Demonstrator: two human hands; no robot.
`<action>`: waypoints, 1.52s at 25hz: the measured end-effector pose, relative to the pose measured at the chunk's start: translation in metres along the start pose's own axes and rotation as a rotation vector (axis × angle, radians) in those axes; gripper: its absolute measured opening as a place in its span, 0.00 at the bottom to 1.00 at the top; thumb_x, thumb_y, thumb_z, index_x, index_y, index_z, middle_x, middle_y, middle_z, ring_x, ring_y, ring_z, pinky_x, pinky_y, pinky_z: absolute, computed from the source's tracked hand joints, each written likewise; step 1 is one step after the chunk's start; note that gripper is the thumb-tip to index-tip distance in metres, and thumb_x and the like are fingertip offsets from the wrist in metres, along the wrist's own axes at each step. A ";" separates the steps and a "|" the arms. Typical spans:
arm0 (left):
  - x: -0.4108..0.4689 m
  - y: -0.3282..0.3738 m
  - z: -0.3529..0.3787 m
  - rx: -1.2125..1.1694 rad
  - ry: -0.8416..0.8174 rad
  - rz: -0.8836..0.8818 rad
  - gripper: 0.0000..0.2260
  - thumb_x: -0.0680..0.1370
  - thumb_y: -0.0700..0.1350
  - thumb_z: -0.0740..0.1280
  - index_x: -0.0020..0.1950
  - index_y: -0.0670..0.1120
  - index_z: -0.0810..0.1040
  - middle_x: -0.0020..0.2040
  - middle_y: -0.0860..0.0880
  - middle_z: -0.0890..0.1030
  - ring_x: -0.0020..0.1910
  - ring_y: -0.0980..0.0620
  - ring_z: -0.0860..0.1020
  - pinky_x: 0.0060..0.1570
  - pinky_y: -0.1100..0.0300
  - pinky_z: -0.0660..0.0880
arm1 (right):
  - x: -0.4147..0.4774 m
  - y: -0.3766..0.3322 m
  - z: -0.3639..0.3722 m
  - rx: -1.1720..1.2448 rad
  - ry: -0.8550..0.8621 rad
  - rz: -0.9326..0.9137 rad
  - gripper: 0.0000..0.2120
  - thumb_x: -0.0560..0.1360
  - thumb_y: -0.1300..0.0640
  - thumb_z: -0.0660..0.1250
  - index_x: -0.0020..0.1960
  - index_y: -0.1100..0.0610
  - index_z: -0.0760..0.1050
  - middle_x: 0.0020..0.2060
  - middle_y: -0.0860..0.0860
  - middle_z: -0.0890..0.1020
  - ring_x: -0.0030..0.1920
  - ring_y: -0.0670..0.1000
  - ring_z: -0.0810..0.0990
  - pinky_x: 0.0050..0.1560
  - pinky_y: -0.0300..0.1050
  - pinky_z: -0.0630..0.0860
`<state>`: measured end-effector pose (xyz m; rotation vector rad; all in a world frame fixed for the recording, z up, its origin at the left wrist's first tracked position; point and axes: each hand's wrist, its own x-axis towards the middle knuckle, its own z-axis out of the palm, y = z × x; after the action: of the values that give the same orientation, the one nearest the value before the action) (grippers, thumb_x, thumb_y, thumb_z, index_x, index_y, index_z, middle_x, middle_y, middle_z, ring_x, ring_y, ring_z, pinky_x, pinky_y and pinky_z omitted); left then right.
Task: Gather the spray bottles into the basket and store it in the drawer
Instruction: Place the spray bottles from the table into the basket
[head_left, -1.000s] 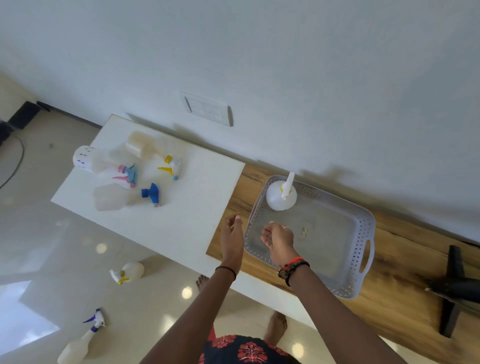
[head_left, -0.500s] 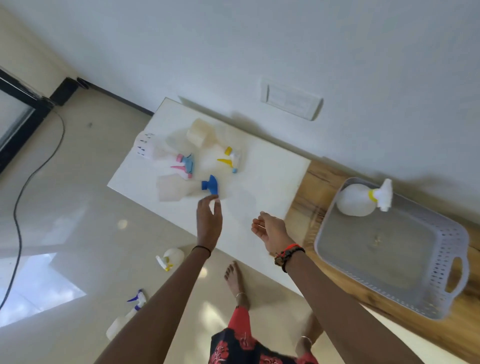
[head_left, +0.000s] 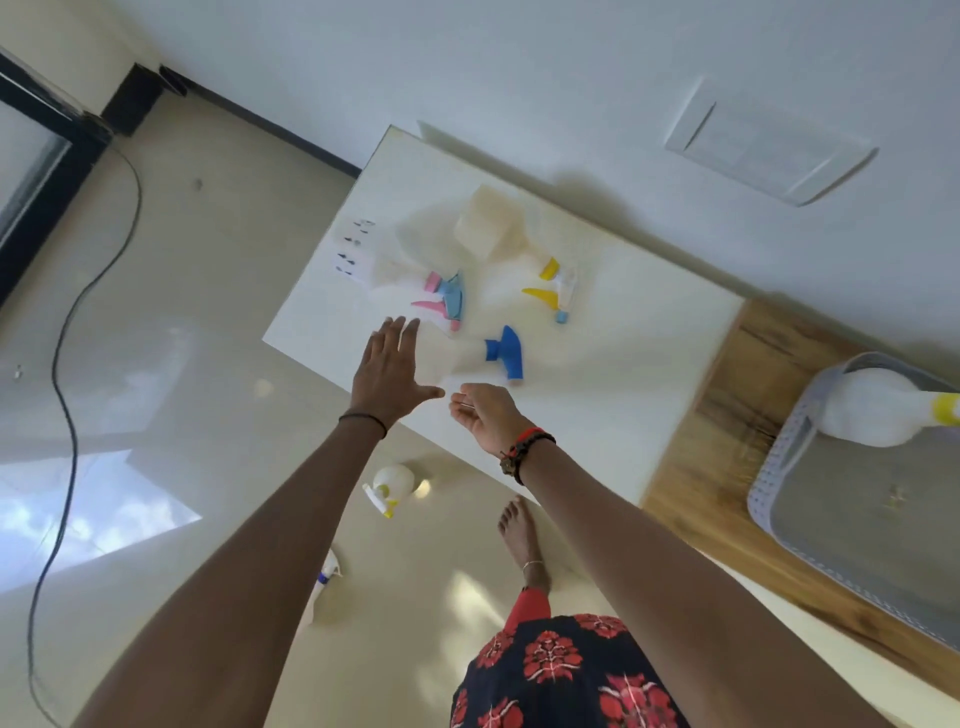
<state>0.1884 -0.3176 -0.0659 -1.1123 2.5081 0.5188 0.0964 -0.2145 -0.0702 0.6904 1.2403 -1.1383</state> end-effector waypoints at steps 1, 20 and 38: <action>0.006 -0.001 0.002 0.047 -0.011 0.019 0.46 0.68 0.55 0.75 0.77 0.41 0.54 0.77 0.40 0.58 0.78 0.42 0.53 0.77 0.50 0.51 | 0.006 0.001 0.004 -0.009 -0.012 0.008 0.23 0.78 0.71 0.53 0.72 0.73 0.56 0.54 0.78 0.71 0.41 0.60 0.77 0.74 0.56 0.58; -0.076 0.094 0.026 -0.491 0.067 0.153 0.43 0.61 0.55 0.79 0.70 0.48 0.62 0.66 0.47 0.68 0.62 0.53 0.66 0.57 0.56 0.70 | -0.066 -0.011 -0.125 -0.022 -0.190 -0.009 0.11 0.80 0.58 0.59 0.60 0.61 0.71 0.49 0.58 0.79 0.53 0.56 0.79 0.57 0.49 0.78; -0.155 0.420 0.095 -0.482 -0.026 0.476 0.44 0.62 0.59 0.77 0.74 0.49 0.64 0.62 0.46 0.68 0.62 0.50 0.70 0.61 0.57 0.73 | -0.188 -0.026 -0.443 0.429 0.084 -0.490 0.09 0.80 0.54 0.60 0.58 0.53 0.74 0.52 0.51 0.82 0.54 0.49 0.81 0.48 0.46 0.80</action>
<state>-0.0163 0.0862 -0.0001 -0.6193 2.6976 1.3101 -0.0770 0.2283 0.0066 0.7765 1.2856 -1.8316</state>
